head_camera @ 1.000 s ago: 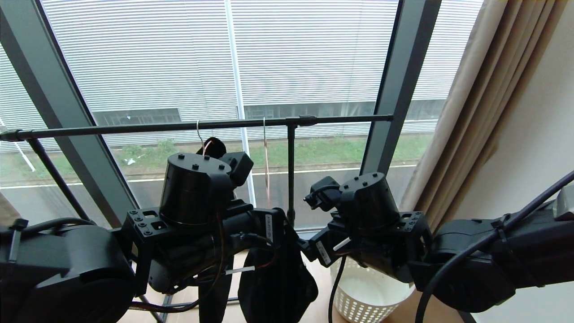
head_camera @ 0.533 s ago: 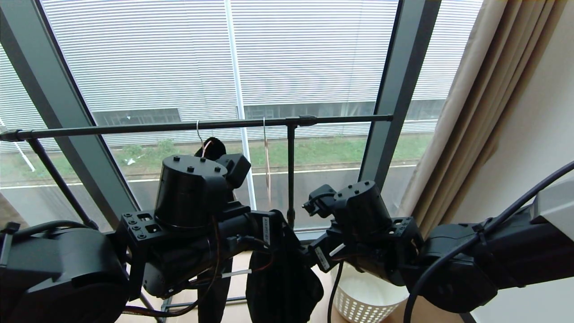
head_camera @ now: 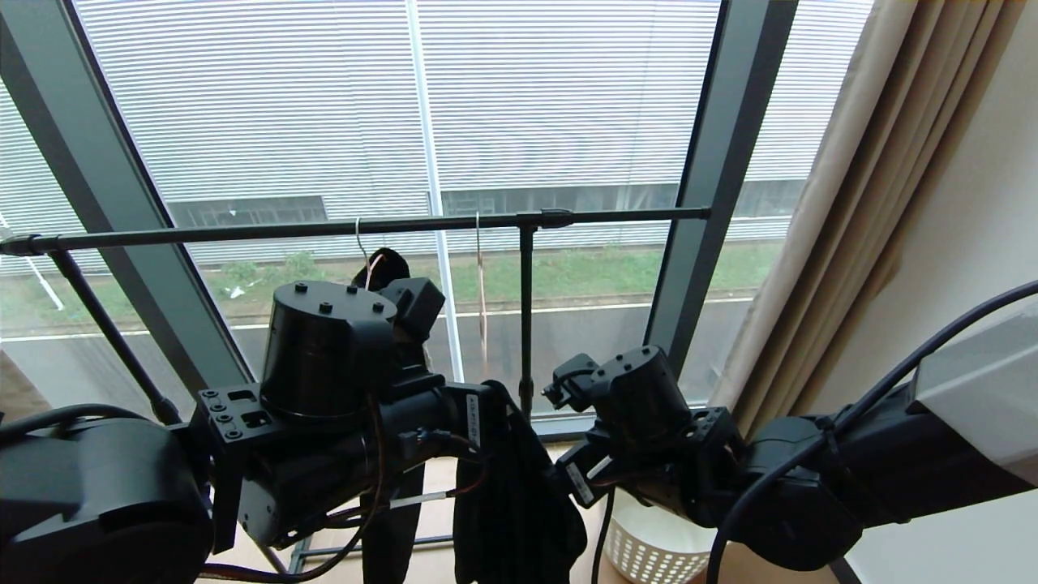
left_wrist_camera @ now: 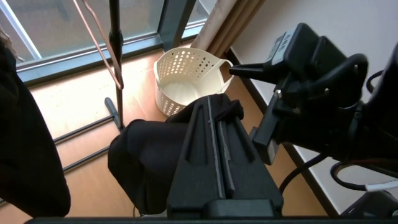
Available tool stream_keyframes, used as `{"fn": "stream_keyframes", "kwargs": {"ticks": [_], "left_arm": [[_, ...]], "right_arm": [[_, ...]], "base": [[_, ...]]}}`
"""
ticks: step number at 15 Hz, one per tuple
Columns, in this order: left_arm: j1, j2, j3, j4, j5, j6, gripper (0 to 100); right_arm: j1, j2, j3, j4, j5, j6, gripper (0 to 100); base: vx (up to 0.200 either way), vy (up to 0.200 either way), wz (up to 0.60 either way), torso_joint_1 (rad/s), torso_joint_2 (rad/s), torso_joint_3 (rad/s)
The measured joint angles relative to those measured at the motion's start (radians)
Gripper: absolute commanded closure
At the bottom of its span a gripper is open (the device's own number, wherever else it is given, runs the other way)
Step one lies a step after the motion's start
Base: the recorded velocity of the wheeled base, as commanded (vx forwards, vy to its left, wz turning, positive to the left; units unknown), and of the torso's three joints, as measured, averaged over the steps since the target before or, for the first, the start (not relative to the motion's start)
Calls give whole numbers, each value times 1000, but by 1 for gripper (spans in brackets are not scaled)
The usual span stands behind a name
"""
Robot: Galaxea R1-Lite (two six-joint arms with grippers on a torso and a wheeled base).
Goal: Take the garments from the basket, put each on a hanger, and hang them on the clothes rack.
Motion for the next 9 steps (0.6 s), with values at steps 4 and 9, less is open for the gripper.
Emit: {"fn": "stream_keyframes", "kwargs": {"ticks": [4, 9], "left_arm": [[0, -7, 8, 1, -2, 0, 100], [33, -2, 25, 2, -62, 6, 100]], "right_arm": [[-14, 5, 0, -5, 0, 12, 100], [-82, -9, 6, -94, -4, 7, 100]], "base": [[0, 0, 0, 0, 0, 0], [0, 0, 0, 0, 0, 0]]}}
